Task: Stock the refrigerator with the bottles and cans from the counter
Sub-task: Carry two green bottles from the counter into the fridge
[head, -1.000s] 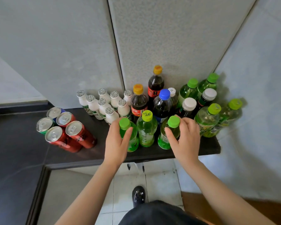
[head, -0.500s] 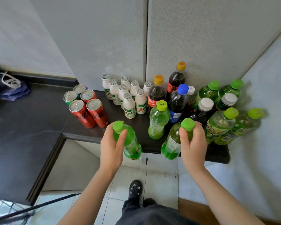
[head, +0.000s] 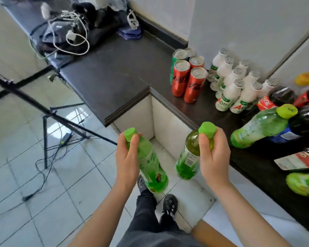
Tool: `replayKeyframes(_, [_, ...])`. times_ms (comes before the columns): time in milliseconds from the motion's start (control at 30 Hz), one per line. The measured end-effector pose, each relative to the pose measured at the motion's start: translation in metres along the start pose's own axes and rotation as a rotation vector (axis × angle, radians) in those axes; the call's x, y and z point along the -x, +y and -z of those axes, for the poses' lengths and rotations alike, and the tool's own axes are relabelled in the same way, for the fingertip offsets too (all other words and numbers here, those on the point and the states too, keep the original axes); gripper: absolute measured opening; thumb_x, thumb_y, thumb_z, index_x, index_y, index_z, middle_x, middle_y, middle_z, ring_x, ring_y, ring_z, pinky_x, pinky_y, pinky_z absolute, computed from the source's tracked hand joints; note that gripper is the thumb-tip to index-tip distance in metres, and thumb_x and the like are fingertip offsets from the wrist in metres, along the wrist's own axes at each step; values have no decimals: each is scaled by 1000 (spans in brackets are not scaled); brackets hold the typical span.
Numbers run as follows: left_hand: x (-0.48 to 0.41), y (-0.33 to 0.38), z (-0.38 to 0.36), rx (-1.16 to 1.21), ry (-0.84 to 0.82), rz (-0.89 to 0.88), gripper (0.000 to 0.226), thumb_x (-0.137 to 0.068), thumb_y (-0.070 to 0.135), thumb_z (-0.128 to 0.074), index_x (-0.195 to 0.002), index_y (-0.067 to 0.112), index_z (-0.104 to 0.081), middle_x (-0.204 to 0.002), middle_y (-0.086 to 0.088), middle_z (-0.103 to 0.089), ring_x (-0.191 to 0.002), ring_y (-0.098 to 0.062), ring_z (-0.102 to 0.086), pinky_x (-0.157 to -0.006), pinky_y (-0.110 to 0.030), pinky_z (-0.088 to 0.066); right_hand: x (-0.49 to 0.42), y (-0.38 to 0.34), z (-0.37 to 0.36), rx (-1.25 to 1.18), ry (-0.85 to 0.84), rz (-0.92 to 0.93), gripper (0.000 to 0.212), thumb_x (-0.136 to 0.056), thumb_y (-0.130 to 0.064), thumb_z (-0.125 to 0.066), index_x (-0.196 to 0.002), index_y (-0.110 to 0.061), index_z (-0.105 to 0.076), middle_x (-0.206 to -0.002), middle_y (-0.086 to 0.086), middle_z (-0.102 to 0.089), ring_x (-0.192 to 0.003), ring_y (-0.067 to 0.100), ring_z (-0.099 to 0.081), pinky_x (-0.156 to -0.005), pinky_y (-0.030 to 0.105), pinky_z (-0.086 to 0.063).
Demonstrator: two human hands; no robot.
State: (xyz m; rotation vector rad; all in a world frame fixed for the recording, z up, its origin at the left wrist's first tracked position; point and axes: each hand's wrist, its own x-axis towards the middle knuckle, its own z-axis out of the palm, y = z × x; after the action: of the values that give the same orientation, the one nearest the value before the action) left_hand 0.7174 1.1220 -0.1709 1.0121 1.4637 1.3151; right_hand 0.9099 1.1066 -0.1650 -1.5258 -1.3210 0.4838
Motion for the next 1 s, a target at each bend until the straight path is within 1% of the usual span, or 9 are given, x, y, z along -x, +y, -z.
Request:
replayKeyframes(167, [27,-10,82,3,231,49,14,-87,38,-50,-90,28,-59,-84,17,-63,-78,0,-59,-66,-12,-48,16,-31,-64,-56,-291,54,28,-92,-45,-39,-91,-18,-49,-80,-9,-49,-76,2,-49,-67,10,-36])
replayKeyframes(400, [70,-24,205,37,548,95,14,-98,22,-48,-92,28,-59,-91,10,-66,-80,2,-59,-67,-8,-46,74,-105,-162,-164,-607,112,34,-87,-50,-40,-96,-20,-52,-86,-8,-53,-81,-5,-50,-72,6,-36])
replayKeyframes(467, [85,-28,248,49,613,95,13,-97,22,-47,-95,22,-60,-90,12,-66,-81,3,-59,-68,-8,-46,98,-130,-193,-183,-675,146,36,-87,-51,-39,-96,-19,-53,-86,-10,-52,-81,-7,-49,-71,4,-35])
replayKeyframes(533, [103,-31,295,57,683,89,14,-97,23,-47,-96,18,-60,-88,17,-65,-80,4,-58,-67,-7,-45,126,-157,-225,-187,-738,181,38,-86,-54,-38,-95,-19,-52,-85,-11,-51,-80,-6,-49,-70,6,-34])
replayKeyframes(667, [143,-33,396,86,834,79,10,-94,31,-49,-91,27,-58,-91,9,-63,-77,5,-58,-65,-8,-45,196,-214,-292,-195,-860,251,36,-85,-56,-37,-89,-22,-49,-80,-12,-48,-76,-3,-47,-67,10,-34])
replayKeyframes(800, [190,-44,496,84,994,72,26,-79,50,-51,-93,28,-57,-95,5,-63,-77,5,-58,-64,-8,-45,272,-263,-355,-279,-969,275,20,-88,-49,-42,-81,-31,-47,-75,-8,-48,-68,3,-46,-63,12,-36])
replayKeyframes(867, [210,-52,537,46,1062,76,21,-83,47,-52,-94,29,-56,-94,6,-63,-75,8,-57,-62,-7,-45,306,-285,-380,-312,-1019,260,17,-89,-44,-44,-83,-30,-50,-77,-5,-50,-70,10,-48,-66,19,-40])
replayKeyframes(933, [231,-59,575,14,1122,89,6,-91,36,-53,-93,31,-54,-92,6,-61,-73,9,-56,-61,-7,-45,338,-309,-401,-320,-1068,258,23,-89,-43,-44,-88,-22,-54,-80,1,-52,-75,17,-50,-68,34,-45])
replayKeyframes(1000, [249,-63,607,-5,1178,105,1,-94,32,-53,-92,32,-53,-93,6,-61,-76,7,-56,-65,-12,-46,365,-333,-420,-343,-1097,279,29,-88,-48,-44,-91,-21,-54,-83,2,-54,-76,16,-51,-69,35,-46])
